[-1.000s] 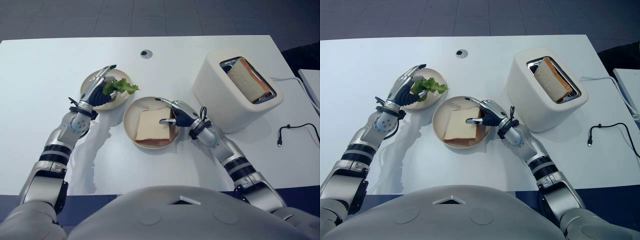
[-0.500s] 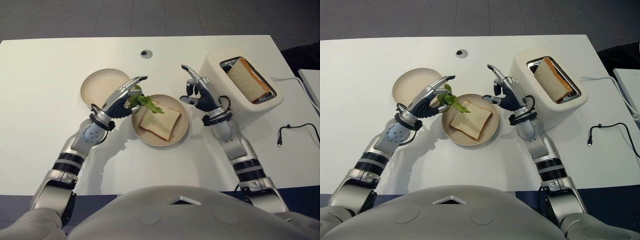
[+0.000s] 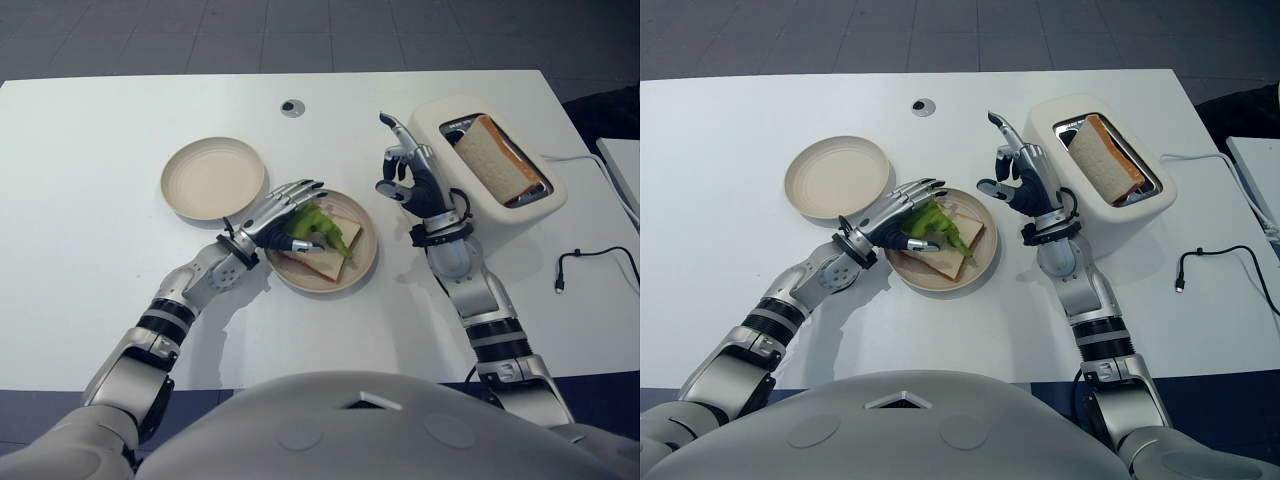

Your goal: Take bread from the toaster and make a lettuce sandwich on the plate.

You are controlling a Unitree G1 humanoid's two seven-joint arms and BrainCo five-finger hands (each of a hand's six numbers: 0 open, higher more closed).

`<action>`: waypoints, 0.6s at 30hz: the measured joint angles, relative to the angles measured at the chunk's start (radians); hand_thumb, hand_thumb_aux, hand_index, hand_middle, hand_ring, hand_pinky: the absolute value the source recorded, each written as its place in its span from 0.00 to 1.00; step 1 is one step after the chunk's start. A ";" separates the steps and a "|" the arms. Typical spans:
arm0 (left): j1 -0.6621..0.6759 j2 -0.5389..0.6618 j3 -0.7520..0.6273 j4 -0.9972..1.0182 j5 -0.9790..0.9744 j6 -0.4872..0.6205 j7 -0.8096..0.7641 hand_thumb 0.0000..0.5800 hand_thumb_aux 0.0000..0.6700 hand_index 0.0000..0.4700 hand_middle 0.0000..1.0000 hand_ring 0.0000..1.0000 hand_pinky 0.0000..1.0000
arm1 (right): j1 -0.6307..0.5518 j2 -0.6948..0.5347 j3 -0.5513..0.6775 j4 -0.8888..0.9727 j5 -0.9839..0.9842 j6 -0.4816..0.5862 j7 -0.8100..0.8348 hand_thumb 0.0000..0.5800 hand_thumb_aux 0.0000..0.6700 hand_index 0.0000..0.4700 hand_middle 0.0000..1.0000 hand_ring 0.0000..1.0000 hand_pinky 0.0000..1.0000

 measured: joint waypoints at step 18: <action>0.046 0.114 0.052 -0.142 -0.125 -0.095 -0.117 0.00 0.00 0.00 0.00 0.00 0.00 | 0.055 -0.034 -0.081 -0.245 0.092 -0.055 0.073 0.00 0.00 0.00 0.00 0.00 0.00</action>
